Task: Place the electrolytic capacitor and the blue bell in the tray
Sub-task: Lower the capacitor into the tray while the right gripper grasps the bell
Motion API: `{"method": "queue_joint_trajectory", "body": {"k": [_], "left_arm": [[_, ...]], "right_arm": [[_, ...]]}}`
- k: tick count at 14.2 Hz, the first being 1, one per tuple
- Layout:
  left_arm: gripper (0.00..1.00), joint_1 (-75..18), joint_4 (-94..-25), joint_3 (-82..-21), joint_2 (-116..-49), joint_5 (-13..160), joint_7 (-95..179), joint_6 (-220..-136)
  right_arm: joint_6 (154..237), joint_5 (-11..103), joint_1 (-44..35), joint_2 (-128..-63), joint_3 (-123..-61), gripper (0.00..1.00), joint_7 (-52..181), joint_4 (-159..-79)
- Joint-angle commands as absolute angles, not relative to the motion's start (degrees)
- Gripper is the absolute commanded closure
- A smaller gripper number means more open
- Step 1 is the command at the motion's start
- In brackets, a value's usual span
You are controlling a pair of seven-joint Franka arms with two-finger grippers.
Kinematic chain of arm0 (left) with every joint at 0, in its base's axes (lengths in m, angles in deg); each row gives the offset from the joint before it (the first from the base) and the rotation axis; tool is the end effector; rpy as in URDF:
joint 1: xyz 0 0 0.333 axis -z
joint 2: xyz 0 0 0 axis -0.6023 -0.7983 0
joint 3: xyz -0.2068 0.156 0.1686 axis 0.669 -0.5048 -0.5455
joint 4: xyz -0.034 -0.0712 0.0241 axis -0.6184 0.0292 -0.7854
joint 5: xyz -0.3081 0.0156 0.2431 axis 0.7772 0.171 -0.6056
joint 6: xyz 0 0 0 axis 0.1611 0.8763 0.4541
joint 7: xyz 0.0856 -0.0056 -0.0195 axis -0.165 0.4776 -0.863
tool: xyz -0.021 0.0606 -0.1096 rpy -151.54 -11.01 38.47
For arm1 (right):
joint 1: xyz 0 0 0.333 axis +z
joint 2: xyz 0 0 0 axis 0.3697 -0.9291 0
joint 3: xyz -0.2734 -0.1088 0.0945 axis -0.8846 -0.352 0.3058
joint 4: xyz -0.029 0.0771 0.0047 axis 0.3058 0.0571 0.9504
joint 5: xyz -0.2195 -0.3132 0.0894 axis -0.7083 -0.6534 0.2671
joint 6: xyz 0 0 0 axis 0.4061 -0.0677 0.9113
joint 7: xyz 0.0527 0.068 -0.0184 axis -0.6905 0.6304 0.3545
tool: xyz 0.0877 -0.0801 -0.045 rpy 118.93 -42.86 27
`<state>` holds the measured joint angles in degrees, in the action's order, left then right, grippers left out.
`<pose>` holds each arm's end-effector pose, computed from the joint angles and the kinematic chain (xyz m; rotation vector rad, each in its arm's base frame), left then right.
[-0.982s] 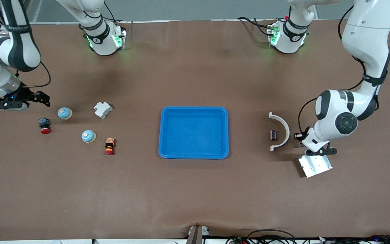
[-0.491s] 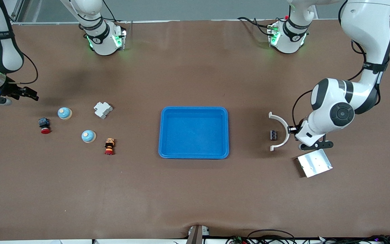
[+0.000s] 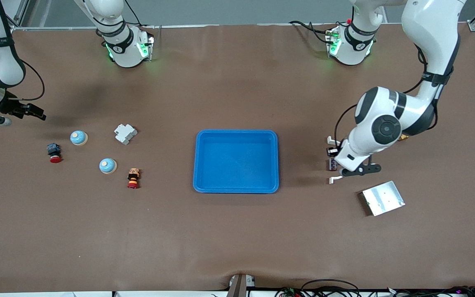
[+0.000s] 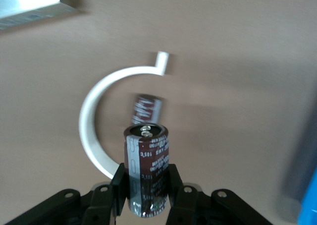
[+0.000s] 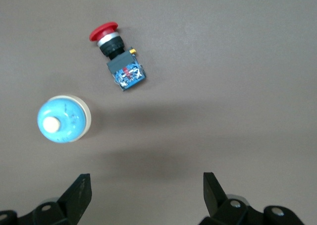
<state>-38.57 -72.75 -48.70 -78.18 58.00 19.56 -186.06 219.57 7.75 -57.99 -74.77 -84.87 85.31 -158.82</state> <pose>0.5591 -0.1860 0.2560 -3.1101 -0.1638 0.2279 0.3995 -0.2761 0.2610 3.1339 -0.2078 -0.0542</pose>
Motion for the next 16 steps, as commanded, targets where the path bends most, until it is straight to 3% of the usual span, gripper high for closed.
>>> {"method": "queue_joint_trajectory", "body": {"k": [1,7,16], "left_arm": [[0.98,-38.88,-73.29,-44.36,-76.89,57.72,16.33,-185.5],[1.0,-34.94,-72.32,-39.07,-78.03,57.11,7.36,-185.5],[1.0,-24.29,-63.53,-39.42,-87.87,53.26,-10.65,-185.85]], "right_arm": [[221.33,8.31,-51.17,-75.44,-84.18,0.0,73.63,-158.13],[229.15,8.48,-42.54,-82.29,-84.18,0.0,63.83,-156.46],[237.32,7.87,-46.39,-85.29,-84.27,0.0,66.37,-162.61]]}}
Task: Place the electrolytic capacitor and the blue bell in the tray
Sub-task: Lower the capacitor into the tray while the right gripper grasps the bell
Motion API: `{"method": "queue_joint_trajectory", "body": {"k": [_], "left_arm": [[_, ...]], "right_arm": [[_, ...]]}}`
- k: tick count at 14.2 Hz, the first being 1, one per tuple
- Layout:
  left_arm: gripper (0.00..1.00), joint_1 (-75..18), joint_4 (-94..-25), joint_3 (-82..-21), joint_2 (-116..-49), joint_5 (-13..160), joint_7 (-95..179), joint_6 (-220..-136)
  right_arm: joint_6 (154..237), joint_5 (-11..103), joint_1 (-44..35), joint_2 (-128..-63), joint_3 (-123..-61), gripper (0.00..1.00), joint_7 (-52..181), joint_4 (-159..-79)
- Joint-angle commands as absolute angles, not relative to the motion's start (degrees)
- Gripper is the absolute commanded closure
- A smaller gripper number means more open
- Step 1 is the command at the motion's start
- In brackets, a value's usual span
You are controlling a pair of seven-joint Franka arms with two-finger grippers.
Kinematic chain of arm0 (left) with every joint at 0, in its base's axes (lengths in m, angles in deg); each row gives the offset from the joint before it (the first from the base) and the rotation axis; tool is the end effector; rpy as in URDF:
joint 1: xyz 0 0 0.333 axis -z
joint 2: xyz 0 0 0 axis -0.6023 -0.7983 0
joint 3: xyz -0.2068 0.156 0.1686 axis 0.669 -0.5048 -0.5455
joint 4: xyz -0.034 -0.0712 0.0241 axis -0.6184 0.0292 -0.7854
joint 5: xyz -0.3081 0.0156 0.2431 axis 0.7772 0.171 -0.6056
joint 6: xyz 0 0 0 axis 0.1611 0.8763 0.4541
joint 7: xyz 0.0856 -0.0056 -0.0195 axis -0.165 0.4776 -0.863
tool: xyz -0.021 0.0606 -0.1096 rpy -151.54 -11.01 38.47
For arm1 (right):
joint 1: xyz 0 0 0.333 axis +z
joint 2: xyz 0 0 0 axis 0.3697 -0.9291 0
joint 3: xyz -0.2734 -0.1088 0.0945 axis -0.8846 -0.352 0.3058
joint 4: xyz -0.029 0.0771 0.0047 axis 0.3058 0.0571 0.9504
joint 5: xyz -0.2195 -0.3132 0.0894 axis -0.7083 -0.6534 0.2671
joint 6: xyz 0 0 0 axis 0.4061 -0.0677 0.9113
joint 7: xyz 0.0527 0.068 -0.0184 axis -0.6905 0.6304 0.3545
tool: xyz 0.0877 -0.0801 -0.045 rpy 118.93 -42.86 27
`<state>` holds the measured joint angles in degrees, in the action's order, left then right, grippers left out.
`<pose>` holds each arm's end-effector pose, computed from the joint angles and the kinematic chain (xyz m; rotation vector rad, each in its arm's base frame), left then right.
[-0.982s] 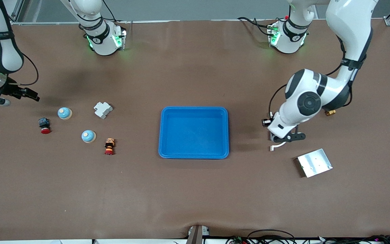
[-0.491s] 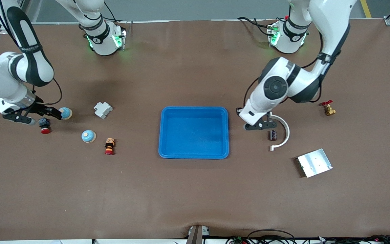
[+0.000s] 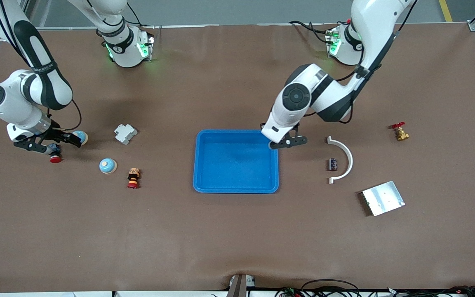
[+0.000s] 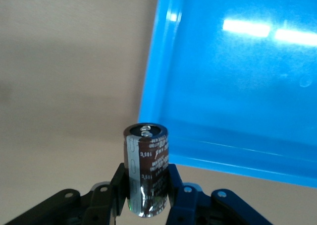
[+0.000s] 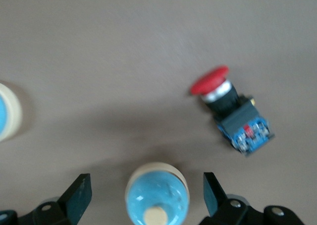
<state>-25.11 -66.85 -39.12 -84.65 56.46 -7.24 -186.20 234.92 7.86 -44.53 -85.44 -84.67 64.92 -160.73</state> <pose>0.4700 -0.4014 0.2529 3.1111 0.2807 -0.2594 0.4538 -0.1722 0.1817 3.1086 -0.3885 0.0272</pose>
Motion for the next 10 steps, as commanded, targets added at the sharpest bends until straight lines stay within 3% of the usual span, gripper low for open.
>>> {"method": "queue_joint_trajectory", "body": {"k": [1,10], "left_arm": [[1.0,-24.12,-63.36,-39.33,-89.01,51.93,-12.24,-186.11],[1.0,-20.95,-56.94,-39.77,-97.98,50.51,-26.83,-187.87]], "right_arm": [[238.73,7.87,-46.48,-85.81,-84.27,0.0,66.64,-163.57],[242.96,7.87,-47.1,-86.08,-84.27,0.0,66.73,-167.45]]}}
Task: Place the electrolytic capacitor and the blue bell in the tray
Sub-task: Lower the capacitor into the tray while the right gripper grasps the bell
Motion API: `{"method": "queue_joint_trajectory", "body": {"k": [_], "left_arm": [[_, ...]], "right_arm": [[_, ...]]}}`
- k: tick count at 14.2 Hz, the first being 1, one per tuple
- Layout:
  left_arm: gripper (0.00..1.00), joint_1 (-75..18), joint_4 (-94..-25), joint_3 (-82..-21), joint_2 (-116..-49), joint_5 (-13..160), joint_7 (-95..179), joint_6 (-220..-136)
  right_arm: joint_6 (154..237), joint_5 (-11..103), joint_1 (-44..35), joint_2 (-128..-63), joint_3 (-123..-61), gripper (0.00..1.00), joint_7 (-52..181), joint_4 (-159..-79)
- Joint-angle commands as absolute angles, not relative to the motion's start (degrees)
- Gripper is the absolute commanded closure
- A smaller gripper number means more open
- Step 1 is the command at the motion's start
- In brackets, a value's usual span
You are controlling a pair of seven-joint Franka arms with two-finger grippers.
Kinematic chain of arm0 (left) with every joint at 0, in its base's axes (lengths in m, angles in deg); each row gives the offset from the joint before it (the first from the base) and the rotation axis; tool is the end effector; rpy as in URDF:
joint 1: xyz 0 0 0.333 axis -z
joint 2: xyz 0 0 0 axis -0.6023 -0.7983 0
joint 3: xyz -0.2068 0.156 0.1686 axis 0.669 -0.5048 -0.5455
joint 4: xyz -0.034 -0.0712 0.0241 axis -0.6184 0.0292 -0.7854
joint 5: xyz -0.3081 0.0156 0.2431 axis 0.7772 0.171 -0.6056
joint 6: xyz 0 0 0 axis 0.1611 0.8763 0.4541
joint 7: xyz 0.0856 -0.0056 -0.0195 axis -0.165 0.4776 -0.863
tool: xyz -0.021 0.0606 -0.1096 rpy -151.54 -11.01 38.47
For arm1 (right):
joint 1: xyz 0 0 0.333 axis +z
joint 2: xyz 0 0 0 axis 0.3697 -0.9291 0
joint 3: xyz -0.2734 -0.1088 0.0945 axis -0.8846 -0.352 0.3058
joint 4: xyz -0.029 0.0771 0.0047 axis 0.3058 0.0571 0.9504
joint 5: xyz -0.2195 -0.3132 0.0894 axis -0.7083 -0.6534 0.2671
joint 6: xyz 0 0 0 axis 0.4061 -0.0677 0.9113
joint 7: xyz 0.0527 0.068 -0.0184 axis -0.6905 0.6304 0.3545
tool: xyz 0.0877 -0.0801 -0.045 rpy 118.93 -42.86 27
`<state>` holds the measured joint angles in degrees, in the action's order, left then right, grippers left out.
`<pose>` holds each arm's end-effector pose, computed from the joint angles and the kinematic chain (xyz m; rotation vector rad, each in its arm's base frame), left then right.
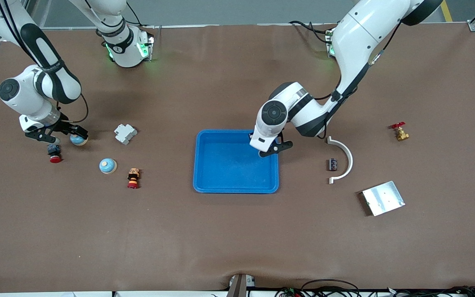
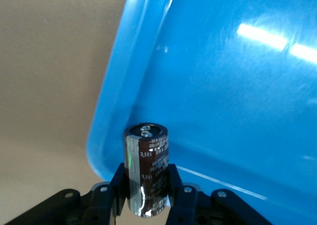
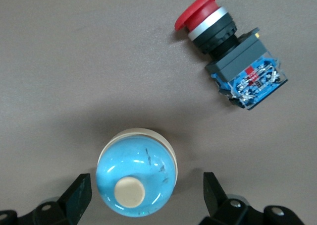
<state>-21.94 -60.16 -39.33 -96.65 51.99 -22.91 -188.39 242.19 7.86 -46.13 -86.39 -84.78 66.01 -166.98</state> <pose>0.4710 -0.4361 0.1833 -3.0492 -0.5979 0.3269 0.4158 -0.1712 0.1511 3.1092 -0.4037 0.0301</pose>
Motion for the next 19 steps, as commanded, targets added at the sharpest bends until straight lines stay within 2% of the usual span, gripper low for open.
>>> {"method": "queue_joint_trajectory", "body": {"k": [1,14,15,16,17,19], "left_arm": [[1.0,-20.95,-56.76,-39.77,-98.33,50.51,-27.62,-187.87],[1.0,-16.82,-53.07,-44.78,-102.47,50.51,-28.86,-187.96],[0.96,-16.82,-53.07,-44.87,-102.47,50.43,-28.78,-187.96],[0.79,-16.82,-53.07,-44.87,-102.47,50.25,-28.6,-187.96],[0.52,-16.91,-53.16,-44.87,-102.29,49.99,-28.69,-187.96],[0.11,-16.82,-53.25,-44.87,-102.03,49.81,-28.6,-187.87]], "right_arm": [[243.05,7.87,-47.1,-85.99,-84.27,0.0,66.73,-167.36],[246.83,7.87,-45.52,-88.28,-84.18,0.0,65.94,-166.57],[246.83,7.96,-45.26,-88.54,-84.18,0.0,65.85,-166.57],[246.83,7.96,-45.25,-88.63,-84.18,0.0,65.85,-166.57],[246.83,7.87,-45.25,-88.63,-84.18,0.0,65.85,-166.57],[246.74,7.87,-45.25,-88.63,-84.18,0.0,65.94,-166.57]]}}
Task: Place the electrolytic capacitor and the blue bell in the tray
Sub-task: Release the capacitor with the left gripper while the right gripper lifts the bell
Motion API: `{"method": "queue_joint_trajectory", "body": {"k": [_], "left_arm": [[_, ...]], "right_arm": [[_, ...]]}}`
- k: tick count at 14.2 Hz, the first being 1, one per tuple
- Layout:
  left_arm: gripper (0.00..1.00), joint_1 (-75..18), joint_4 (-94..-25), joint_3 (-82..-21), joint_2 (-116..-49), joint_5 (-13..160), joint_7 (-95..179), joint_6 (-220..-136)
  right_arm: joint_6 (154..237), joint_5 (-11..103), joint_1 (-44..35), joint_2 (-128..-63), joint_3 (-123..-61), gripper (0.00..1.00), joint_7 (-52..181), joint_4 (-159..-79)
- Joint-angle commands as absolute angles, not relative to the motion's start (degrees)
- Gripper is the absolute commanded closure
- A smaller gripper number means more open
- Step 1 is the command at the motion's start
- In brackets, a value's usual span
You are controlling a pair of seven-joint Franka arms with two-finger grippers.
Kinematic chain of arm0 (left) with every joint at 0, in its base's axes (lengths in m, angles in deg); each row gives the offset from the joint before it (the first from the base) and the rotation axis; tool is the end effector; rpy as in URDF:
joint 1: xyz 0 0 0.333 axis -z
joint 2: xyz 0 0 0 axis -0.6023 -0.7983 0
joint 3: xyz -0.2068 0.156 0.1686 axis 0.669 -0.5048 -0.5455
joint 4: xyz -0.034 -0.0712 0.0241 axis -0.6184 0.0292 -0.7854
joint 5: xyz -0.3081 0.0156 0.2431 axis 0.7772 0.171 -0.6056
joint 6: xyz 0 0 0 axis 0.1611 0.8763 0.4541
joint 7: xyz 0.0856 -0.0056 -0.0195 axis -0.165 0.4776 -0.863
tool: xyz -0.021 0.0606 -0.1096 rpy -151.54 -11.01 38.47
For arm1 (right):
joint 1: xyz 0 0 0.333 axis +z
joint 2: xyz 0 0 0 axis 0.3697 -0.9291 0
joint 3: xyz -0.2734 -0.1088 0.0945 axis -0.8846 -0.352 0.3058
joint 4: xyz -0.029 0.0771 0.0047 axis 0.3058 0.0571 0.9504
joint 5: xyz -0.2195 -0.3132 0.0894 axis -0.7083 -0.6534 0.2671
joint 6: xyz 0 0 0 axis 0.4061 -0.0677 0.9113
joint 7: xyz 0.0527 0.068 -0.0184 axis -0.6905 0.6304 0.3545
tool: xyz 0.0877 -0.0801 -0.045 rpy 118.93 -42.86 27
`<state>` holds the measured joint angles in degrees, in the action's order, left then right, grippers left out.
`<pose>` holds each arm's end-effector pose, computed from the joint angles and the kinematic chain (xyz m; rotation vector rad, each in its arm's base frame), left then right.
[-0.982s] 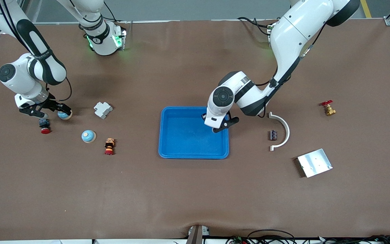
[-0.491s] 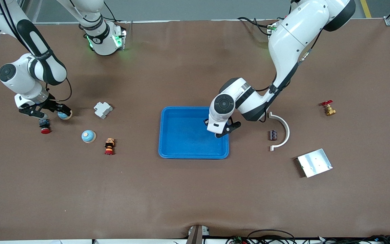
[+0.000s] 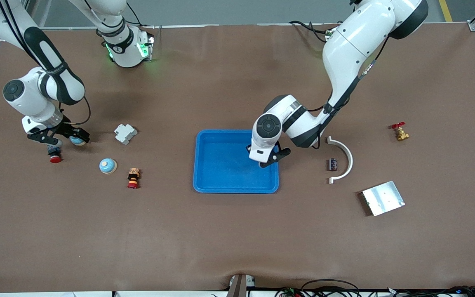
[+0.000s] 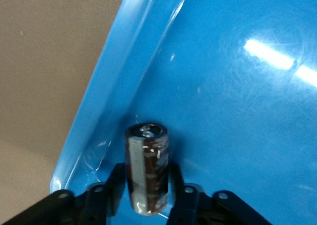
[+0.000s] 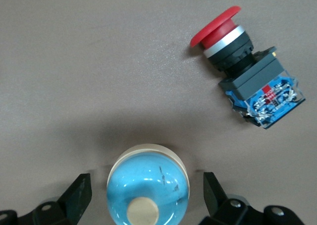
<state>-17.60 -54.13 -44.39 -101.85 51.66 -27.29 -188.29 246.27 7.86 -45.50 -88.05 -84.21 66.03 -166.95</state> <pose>0.4927 -0.4404 0.1524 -2.9926 -0.7393 0.2968 0.4230 -0.1631 0.1449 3.1065 -0.3705 0.0971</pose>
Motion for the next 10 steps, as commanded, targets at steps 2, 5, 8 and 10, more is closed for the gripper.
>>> {"method": "queue_joint_trajectory", "body": {"k": [2,5,8,10], "left_arm": [[0.0,-16.65,-53.33,-44.87,-101.59,49.46,-28.6,-187.87],[0.0,-16.12,-53.6,-44.78,-99.75,49.37,-29.03,-186.91],[0.0,-16.73,-53.69,-44.78,-96.24,48.85,-28.25,-183.23],[0.0,-17.26,-53.51,-44.87,-94.22,48.67,-25.8,-181.73]], "right_arm": [[246.65,7.87,-45.34,-88.63,-84.18,0.26,66.37,-166.57],[246.13,7.87,-45.25,-88.37,-84.18,1.0,65.77,-166.57],[245.95,7.96,-44.64,-87.58,-84.1,1.0,65.67,-166.57],[242.55,7.96,-42.45,-85.74,-84.18,1.0,63.49,-166.13]]}}
